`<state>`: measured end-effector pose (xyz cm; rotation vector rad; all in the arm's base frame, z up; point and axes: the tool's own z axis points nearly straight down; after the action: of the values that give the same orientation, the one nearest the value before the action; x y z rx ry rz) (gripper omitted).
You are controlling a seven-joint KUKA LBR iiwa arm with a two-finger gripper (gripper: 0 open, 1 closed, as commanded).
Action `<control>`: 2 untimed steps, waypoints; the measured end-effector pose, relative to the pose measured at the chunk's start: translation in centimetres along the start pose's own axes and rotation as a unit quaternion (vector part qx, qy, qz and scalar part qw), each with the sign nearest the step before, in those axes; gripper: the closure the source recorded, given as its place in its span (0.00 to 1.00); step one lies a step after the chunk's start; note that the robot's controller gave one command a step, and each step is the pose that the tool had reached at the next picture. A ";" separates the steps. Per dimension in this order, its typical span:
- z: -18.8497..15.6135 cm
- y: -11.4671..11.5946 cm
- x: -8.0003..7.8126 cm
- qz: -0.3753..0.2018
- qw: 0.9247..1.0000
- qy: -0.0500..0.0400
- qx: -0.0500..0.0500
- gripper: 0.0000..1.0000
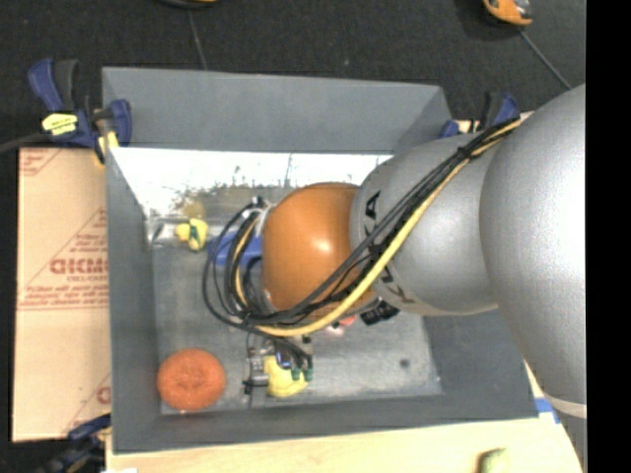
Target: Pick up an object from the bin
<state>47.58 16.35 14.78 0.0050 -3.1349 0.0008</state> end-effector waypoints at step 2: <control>2.0 6.9 -1.1 -0.061 0.998 -0.004 -0.001 0.00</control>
Offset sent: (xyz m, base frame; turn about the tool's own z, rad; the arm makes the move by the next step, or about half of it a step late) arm 0.0098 0.0690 -0.0196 -0.1201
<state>48.70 23.25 12.82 0.1975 -3.1374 -0.0037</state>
